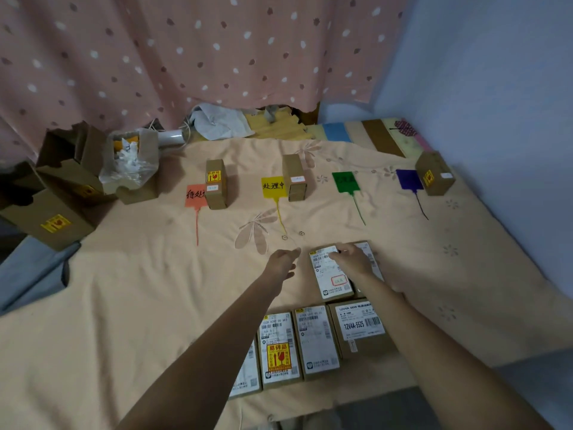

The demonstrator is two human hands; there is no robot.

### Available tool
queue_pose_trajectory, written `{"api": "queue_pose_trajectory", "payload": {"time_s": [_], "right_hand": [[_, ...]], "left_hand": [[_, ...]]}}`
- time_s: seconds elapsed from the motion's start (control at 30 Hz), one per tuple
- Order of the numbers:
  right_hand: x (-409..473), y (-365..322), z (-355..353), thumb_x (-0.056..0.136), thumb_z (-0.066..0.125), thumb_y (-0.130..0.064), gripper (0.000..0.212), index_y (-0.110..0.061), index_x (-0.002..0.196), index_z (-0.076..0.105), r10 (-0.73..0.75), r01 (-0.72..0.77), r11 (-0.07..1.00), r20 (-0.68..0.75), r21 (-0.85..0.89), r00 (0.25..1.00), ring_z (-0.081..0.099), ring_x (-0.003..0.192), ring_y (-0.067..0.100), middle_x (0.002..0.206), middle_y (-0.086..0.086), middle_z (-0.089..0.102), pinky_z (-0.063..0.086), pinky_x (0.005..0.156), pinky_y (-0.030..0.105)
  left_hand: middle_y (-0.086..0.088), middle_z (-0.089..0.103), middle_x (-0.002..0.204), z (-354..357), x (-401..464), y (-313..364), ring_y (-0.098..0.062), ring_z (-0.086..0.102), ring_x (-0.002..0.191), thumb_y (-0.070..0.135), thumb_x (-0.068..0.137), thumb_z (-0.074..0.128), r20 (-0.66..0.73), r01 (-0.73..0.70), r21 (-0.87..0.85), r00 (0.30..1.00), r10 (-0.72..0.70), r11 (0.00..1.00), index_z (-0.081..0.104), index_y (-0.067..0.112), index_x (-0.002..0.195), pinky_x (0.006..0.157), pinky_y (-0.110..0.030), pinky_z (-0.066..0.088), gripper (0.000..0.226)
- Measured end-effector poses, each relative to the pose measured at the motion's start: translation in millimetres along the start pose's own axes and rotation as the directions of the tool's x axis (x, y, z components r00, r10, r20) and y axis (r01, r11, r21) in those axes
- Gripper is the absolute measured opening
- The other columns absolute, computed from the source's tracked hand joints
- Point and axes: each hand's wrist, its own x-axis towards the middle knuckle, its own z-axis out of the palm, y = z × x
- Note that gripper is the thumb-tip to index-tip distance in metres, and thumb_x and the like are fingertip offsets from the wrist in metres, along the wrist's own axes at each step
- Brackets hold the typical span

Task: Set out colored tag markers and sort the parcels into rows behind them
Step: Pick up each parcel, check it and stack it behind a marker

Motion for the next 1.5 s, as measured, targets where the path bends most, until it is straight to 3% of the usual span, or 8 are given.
{"api": "queue_pose_trajectory", "payload": {"time_s": [0.1, 0.27, 0.4, 0.77, 0.97, 1.1, 1.3, 1.5], "right_hand": [[-2.0, 11.8, -0.9, 0.088, 0.057, -0.024, 0.011, -0.016, 0.095, 0.057, -0.003, 0.002, 0.99, -0.008, -0.141, 1.0, 0.061, 0.082, 0.022, 0.085, -0.001, 0.062, 0.043, 0.065, 0.031], [7.6, 25.1, 0.2, 0.087, 0.057, -0.024, 0.033, -0.012, 0.118, 0.059, 0.002, -0.001, 0.976, 0.005, -0.218, 1.0, 0.063, 0.084, 0.021, 0.108, 0.007, 0.068, 0.046, 0.067, 0.03], [14.0, 27.2, 1.1, 0.088, 0.056, -0.02, 0.028, -0.011, 0.114, 0.061, -0.042, 0.048, 0.969, 0.03, -0.241, 0.999, 0.065, 0.08, 0.021, 0.093, 0.003, 0.068, 0.049, 0.066, 0.031], [25.1, 32.8, -1.2, 0.088, 0.056, -0.022, 0.049, -0.013, 0.136, 0.052, -0.075, 0.102, 0.968, 0.123, -0.231, 0.99, 0.065, 0.092, 0.021, 0.114, 0.007, 0.068, 0.043, 0.07, 0.028], [26.1, 25.8, -1.5, 0.089, 0.057, -0.022, 0.048, -0.015, 0.137, 0.053, -0.12, 0.145, 0.966, 0.124, -0.214, 0.985, 0.063, 0.102, 0.021, 0.126, 0.006, 0.065, 0.046, 0.08, 0.028], [26.5, 13.7, -0.6, 0.087, 0.061, -0.023, 0.046, -0.016, 0.133, 0.057, -0.152, 0.168, 0.969, 0.098, -0.181, 0.983, 0.064, 0.106, 0.02, 0.126, 0.004, 0.066, 0.046, 0.083, 0.027], [27.1, -4.0, 3.0, 0.08, 0.072, -0.036, 0.054, -0.018, 0.129, 0.059, -0.158, 0.164, 0.985, 0.094, -0.057, 0.983, 0.066, 0.103, 0.019, 0.12, 0.001, 0.068, 0.052, 0.087, 0.033], [20.4, -6.5, 14.2, 0.062, 0.071, -0.062, 0.072, -0.026, 0.124, 0.061, -0.169, 0.174, 0.982, 0.067, -0.077, 0.983, 0.067, 0.098, 0.018, 0.118, 0.002, 0.065, 0.054, 0.08, 0.031]], "left_hand": [[-0.01, 0.055, 0.116, 10.9, -0.1, -17.5, -0.024, 0.055, 0.102, 0.029, 0.093, 0.058, 0.016, 0.06, -0.009, 0.998, -0.06, 0.998, 0.053, 0.002, 0.125, 0.083, -0.034, 0.047, 0.043], [-0.011, 0.053, 0.113, 32.3, 3.2, -35.0, -0.022, 0.052, 0.102, 0.022, 0.095, 0.054, 0.023, 0.15, -0.028, 0.989, -0.149, 0.988, 0.052, 0.0, 0.126, 0.086, -0.032, 0.045, 0.038], [-0.011, 0.053, 0.107, 47.1, 10.5, -35.7, -0.023, 0.051, 0.1, 0.015, 0.095, 0.05, -0.005, 0.186, -0.041, 0.982, -0.186, 0.982, 0.052, 0.004, 0.111, 0.086, -0.031, 0.043, 0.019], [-0.014, 0.055, 0.08, 68.4, 27.7, -43.0, -0.023, 0.05, 0.067, 0.003, 0.086, 0.046, -0.029, 0.195, -0.07, 0.98, -0.197, 0.978, 0.058, 0.004, 0.08, 0.057, -0.027, 0.035, 0.014], [-0.016, 0.057, 0.088, 67.1, 13.9, -25.2, -0.026, 0.057, 0.079, 0.0, 0.089, 0.047, -0.081, 0.211, -0.256, 0.968, -0.238, 0.944, 0.057, -0.001, 0.094, 0.061, -0.028, 0.045, 0.011], [-0.012, 0.057, 0.078, 59.4, 6.0, -12.4, -0.021, 0.053, 0.069, 0.001, 0.09, 0.046, -0.119, 0.177, -0.324, 0.967, -0.226, 0.929, 0.055, 0.005, 0.074, 0.062, -0.025, 0.04, 0.018], [-0.006, 0.059, 0.098, 39.8, -8.8, 3.7, -0.025, 0.045, 0.097, 0.013, 0.091, 0.047, -0.154, 0.102, -0.284, 0.976, -0.151, 0.953, 0.053, 0.015, 0.078, 0.086, -0.034, 0.033, 0.015], [-0.005, 0.057, 0.08, 39.9, -25.5, 13.1, -0.02, 0.055, 0.073, 0.004, 0.093, 0.039, -0.081, 0.035, -0.354, 0.994, -0.068, 0.935, 0.053, 0.012, 0.078, 0.067, -0.028, 0.04, 0.022]]}}
